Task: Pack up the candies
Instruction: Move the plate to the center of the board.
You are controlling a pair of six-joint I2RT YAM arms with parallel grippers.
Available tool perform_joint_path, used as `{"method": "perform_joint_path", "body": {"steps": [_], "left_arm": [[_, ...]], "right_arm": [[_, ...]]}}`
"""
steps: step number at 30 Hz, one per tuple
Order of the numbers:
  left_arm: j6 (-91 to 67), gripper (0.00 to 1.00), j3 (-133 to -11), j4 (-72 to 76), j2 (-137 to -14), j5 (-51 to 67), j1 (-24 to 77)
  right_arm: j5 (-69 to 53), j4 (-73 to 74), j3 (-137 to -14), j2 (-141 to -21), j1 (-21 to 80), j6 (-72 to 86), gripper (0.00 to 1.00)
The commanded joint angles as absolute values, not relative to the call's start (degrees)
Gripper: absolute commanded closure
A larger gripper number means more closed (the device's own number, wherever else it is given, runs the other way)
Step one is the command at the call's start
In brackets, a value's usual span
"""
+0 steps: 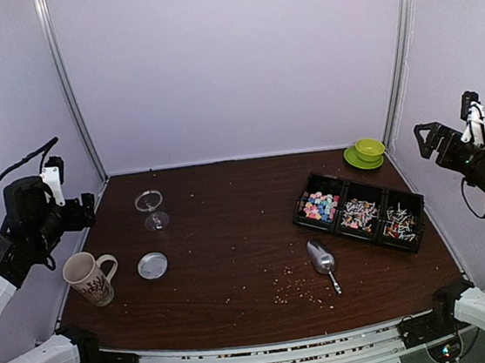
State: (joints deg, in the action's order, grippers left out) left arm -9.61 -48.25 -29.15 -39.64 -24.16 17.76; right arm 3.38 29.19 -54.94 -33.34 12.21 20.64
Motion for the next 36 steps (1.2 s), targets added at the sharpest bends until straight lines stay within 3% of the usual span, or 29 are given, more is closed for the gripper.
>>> {"method": "perform_joint_path", "body": {"steps": [1,9,23,31,36], "left_arm": [[-10.96,0.02,-49.37,-28.45,-39.26,-24.63,17.01],[-11.22,0.02,-49.49,-28.57,-39.71,-26.26,16.77],[-11.26,0.02,-50.37,-29.62,-42.86,-25.57,16.55],[-11.25,0.02,-50.72,-30.23,-43.68,-26.11,16.53],[-11.21,0.02,-50.54,-30.15,-43.58,-26.3,16.56]], "right_arm": [[-0.02,32.58,-56.66,-35.33,11.44,26.21,0.01],[-7.87,32.53,-55.12,-36.77,10.84,26.55,0.0],[6.92,33.4,-49.76,-47.27,11.22,30.55,0.01],[10.61,30.84,-47.69,-59.29,11.81,34.29,0.06],[10.46,27.07,-47.24,-63.27,13.09,35.6,0.15]]}}
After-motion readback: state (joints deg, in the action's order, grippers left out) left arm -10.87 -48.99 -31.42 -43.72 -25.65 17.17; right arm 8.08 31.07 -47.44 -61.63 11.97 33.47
